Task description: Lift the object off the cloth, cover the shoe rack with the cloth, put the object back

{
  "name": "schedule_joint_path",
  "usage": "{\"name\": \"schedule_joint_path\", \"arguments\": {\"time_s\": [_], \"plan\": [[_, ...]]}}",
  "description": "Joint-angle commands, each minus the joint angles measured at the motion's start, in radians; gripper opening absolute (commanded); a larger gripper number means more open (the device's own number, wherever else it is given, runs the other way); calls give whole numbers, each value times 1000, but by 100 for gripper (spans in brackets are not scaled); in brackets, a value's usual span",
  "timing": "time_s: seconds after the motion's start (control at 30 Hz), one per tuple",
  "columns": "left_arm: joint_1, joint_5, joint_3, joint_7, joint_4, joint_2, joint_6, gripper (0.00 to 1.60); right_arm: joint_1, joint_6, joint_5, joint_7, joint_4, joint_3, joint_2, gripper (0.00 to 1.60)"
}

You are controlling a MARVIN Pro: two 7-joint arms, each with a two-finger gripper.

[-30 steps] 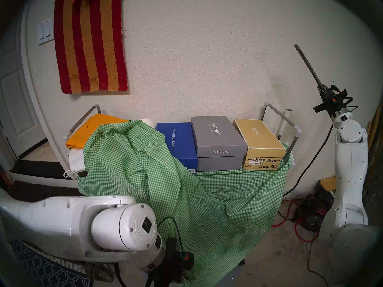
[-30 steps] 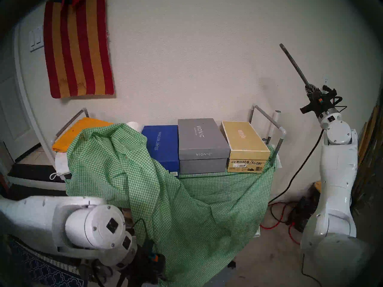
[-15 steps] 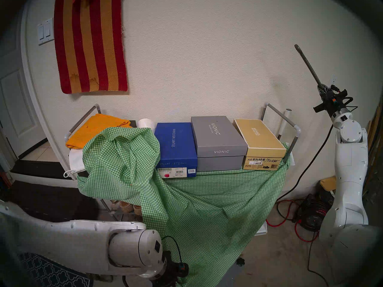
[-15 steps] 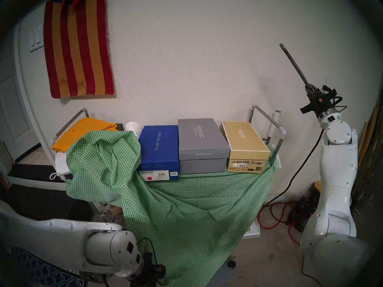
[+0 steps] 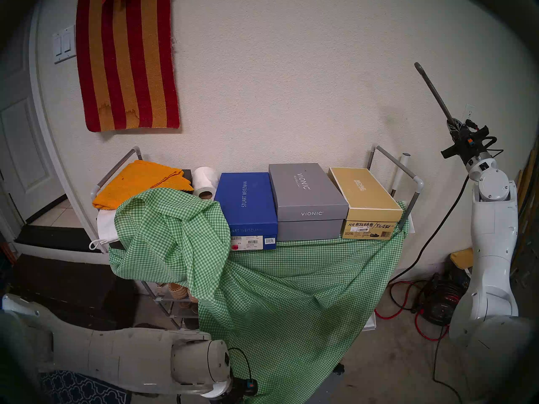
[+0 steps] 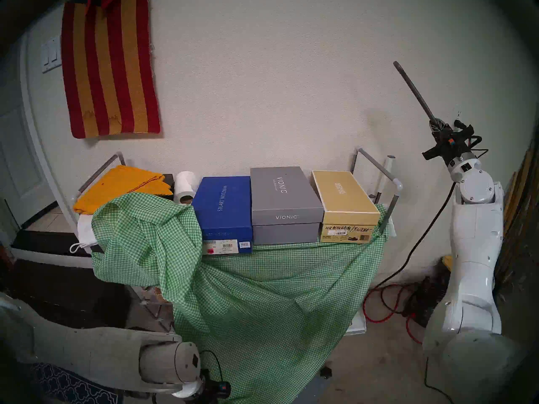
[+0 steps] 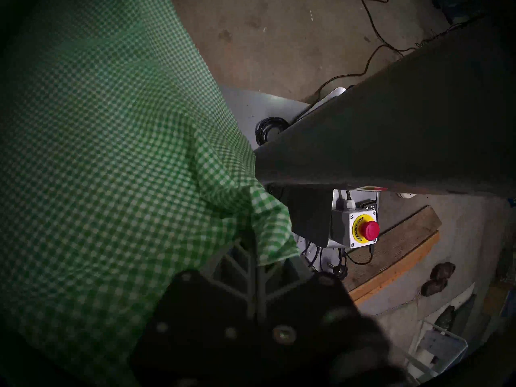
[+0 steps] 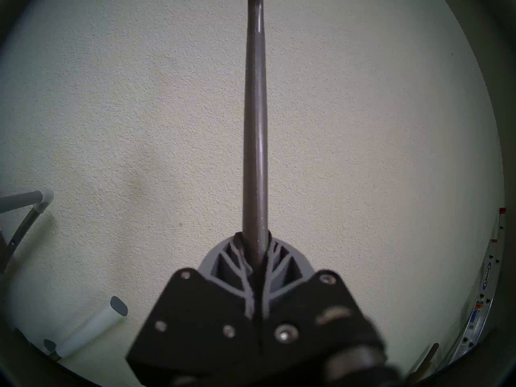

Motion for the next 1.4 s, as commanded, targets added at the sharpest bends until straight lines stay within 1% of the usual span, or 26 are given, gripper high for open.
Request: {"name": "schedule_joint_path", "arguments": {"time_s": [0.0, 0.03, 0.13, 0.2, 0.23, 0.27, 0.3, 0.37, 0.4, 0.43, 0.5, 0.53, 0.57, 0.6, 0.63, 0.67, 0.7, 0.73, 0.77, 0.9, 1.03, 1.37], "plan": [[64, -75, -53, 33, 98, -17, -44, 0, 4, 0, 2, 1, -5, 1, 2, 0], [69, -97, -66, 27, 130, -26, -58, 0, 4, 0, 2, 1, -5, 1, 2, 0], [91, -141, -91, 32, 188, -41, -85, 0, 4, 0, 2, 1, -5, 1, 2, 0], [114, -168, -106, 50, 216, -45, -99, 0, 4, 0, 2, 1, -5, 1, 2, 0], [124, -181, -109, 54, 237, -50, -107, 0, 4, 0, 2, 1, -5, 1, 2, 0], [129, -186, -108, 52, 278, -68, -117, 0, 4, 0, 2, 1, -5, 1, 2, 0], [140, -190, -106, 67, 272, -62, -111, 0, 4, 0, 2, 1, -5, 1, 2, 0], [157, -201, -107, 77, 308, -73, -131, 0, 4, 0, 2, 1, -4, 1, 2, 0], [164, -213, -110, 72, 358, -98, -145, 0, 4, 0, 2, 1, -4, 1, 2, 0], [173, -215, -113, 92, 324, -78, -144, 0, 4, 0, 2, 1, -4, 1, 2, 0], [180, -233, -118, 81, 401, -118, -166, 0, 4, 0, 2, 1, -5, 1, 2, 0], [185, -238, -122, 92, 386, -110, -165, 0, 4, 0, 2, 1, -5, 1, 2, 0], [186, -246, -124, 79, 435, -135, -178, 0, 4, 0, 2, 1, -5, 1, 2, 0], [191, -253, -130, 90, 425, -128, -181, 0, 4, 0, 2, 1, -5, 1, 2, 0], [192, -259, -132, 88, 444, -136, -187, 0, 4, 1, 2, 1, -5, 1, 2, 0], [188, -266, -134, 58, 520, -171, -221, 0, 4, 1, 2, 2, -5, 1, 2, 0], [193, -269, -142, 66, 503, -155, -241, 0, 4, 1, 3, 2, -5, 1, 2, 0], [191, -275, -148, 51, 510, -149, -272, 0, 4, 1, 3, 2, -6, 1, 2, 0], [184, -271, -150, 21, 536, -157, -293, 0, 4, 2, 3, 3, -6, 1, 2, 0], [180, -272, -144, 0, 558, -165, -320, 0, 4, 2, 3, 3, -6, 1, 2, 0], [178, -271, -142, -16, 574, -172, -333, 0, 4, 2, 3, 4, -6, 1, 2, 0], [177, -269, -142, -23, 579, -174, -337, 0, 4, 2, 4, 4, -7, 1, 2, 0]]}}
